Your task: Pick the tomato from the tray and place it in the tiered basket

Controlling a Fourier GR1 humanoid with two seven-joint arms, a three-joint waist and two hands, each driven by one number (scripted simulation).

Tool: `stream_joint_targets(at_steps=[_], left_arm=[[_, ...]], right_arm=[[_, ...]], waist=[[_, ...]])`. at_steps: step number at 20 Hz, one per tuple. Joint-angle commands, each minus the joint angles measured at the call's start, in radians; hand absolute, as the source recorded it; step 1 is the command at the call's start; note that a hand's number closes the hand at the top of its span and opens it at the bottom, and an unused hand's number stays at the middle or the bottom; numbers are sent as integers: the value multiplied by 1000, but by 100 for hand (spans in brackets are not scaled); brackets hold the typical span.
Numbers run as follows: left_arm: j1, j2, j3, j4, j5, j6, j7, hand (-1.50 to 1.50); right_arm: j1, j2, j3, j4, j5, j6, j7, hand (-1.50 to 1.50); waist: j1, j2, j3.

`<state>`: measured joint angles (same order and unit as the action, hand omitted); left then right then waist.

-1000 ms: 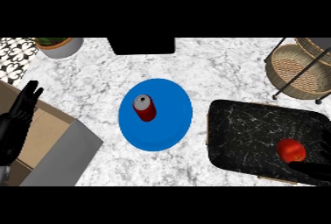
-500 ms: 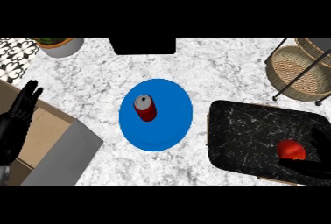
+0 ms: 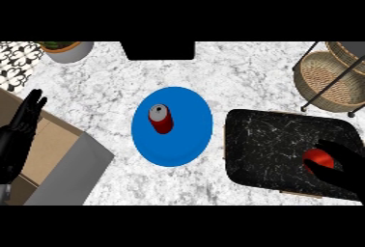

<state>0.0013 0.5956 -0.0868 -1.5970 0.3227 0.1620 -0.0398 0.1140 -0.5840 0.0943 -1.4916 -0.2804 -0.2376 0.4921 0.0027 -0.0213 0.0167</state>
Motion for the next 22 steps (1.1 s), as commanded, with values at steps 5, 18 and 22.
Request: stream_joint_targets(at_steps=[5,18,22], left_arm=[[96,-33,-44,155,31,-18,120,0],[84,-9,-51,79,20,-28,125,0],[58,-16,-63,88,23,-29,134,0]], right_arm=[[-54,62,-4,64,70,-86,-82,150],[-135,-106,231,-124,450,-112,-82,150],[-239,-157,331,-203,641,-108,27,150]], waist=[[3,36,-16],[83,43,-36],[85,34,-38]])
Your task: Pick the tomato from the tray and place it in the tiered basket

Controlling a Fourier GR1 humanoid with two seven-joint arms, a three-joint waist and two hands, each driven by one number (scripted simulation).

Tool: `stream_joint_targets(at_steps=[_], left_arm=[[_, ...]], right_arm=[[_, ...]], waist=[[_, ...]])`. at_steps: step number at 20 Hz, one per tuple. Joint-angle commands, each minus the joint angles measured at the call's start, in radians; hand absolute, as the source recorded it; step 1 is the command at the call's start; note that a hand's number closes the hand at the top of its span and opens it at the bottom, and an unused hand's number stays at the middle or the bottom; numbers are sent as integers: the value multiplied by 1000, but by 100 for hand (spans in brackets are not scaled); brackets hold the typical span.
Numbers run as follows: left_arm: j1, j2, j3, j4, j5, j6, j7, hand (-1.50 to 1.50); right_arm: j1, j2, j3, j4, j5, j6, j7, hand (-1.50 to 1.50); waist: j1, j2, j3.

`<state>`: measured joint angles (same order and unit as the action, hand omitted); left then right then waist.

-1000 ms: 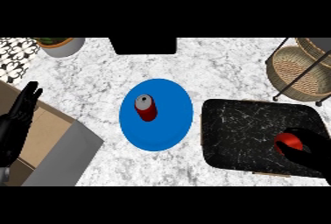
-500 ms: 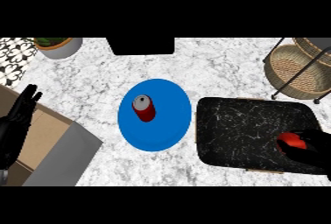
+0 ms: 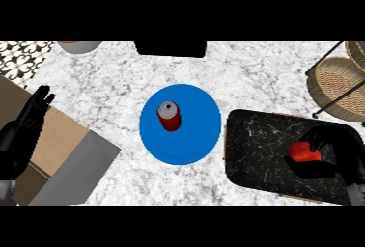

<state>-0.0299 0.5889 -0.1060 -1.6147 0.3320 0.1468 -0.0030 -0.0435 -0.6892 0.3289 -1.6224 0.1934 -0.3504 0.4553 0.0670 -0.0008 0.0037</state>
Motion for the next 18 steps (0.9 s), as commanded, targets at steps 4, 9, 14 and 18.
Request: stream_joint_targets(at_steps=[4,9,14,18], left_arm=[[99,-14,-39,135,-1,23,117,0],[122,-12,-32,153,0,19,114,0],[134,-6,-22,152,11,2,106,0],[129,-14,-18,145,11,12,107,0]], right_arm=[[-169,-59,118,-171,324,-16,227,150],[-287,-17,130,-261,458,21,429,150],[-427,42,117,-306,512,100,583,150],[-492,85,99,-293,566,121,656,150]], waist=[[-32,-4,-21],[-56,-2,-16],[-51,3,-11],[-58,4,-9]])
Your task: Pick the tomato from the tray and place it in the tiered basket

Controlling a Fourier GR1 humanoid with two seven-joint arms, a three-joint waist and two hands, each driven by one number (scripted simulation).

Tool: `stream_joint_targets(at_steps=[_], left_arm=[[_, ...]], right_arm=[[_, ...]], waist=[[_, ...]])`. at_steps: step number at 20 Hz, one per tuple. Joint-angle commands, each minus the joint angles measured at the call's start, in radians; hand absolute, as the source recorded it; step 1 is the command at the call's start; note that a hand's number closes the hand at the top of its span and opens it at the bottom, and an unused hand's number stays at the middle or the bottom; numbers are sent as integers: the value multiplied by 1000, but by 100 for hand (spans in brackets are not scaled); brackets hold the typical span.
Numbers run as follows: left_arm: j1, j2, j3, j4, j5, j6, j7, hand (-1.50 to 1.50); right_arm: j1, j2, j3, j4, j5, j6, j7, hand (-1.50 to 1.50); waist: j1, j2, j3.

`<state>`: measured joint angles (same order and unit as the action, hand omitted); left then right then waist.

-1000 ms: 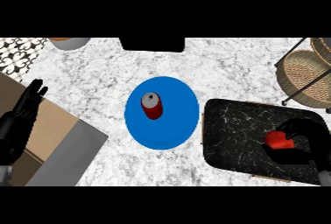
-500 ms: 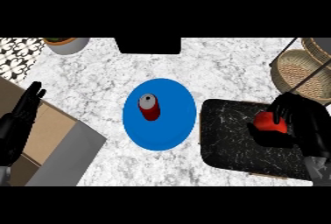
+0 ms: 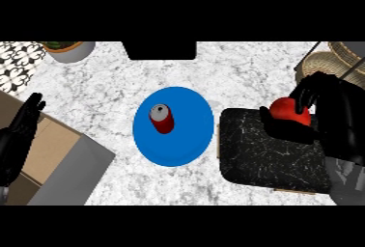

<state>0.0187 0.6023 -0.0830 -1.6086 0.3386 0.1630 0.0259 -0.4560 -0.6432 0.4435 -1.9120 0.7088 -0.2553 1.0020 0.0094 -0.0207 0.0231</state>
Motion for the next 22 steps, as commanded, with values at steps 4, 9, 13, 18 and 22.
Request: stream_joint_targets(at_steps=[4,9,13,18,22], left_arm=[[85,-15,-29,149,19,-28,79,0],[60,-46,-61,130,-6,-5,76,0],[71,-26,-39,142,18,-34,78,0],[53,-41,-53,134,1,-19,69,0],[75,-36,-43,129,4,-27,47,0]], right_arm=[[-130,35,-91,60,10,33,59,150],[-234,21,-131,233,17,42,-27,150],[-251,-24,-188,302,-32,45,-115,150],[-296,54,-315,400,-164,-85,-237,150],[-318,29,-370,525,-222,-76,-349,150]], waist=[[3,32,-26],[25,45,-25],[18,45,-24],[26,55,-21],[44,57,-21]])
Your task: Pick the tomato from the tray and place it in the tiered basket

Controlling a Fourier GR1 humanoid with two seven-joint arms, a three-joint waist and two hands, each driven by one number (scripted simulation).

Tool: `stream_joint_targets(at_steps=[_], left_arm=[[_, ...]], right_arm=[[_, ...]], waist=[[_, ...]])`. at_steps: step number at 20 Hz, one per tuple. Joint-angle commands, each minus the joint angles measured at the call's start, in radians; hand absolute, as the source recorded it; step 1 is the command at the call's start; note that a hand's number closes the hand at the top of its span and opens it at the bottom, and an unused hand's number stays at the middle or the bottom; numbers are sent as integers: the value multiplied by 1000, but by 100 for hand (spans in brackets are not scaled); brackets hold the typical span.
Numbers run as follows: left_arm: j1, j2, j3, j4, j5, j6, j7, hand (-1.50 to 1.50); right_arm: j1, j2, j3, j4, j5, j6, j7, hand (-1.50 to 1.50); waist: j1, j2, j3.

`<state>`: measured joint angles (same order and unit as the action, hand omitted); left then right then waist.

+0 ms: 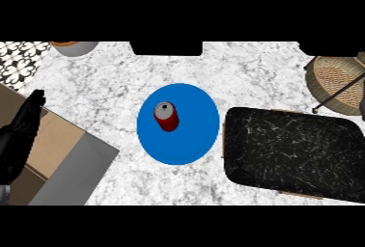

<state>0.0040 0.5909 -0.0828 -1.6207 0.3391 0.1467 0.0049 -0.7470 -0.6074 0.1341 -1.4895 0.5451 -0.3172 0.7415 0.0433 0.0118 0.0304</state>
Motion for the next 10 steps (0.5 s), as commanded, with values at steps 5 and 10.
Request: stream_joint_targets(at_steps=[5,10], left_arm=[[73,-33,-54,146,2,-3,92,0],[62,-28,-61,99,-4,0,98,0]], right_arm=[[-47,-17,-102,227,-102,-9,-214,150],[-68,-233,62,335,168,110,-293,150]], waist=[[2,26,-28],[14,33,-35]])
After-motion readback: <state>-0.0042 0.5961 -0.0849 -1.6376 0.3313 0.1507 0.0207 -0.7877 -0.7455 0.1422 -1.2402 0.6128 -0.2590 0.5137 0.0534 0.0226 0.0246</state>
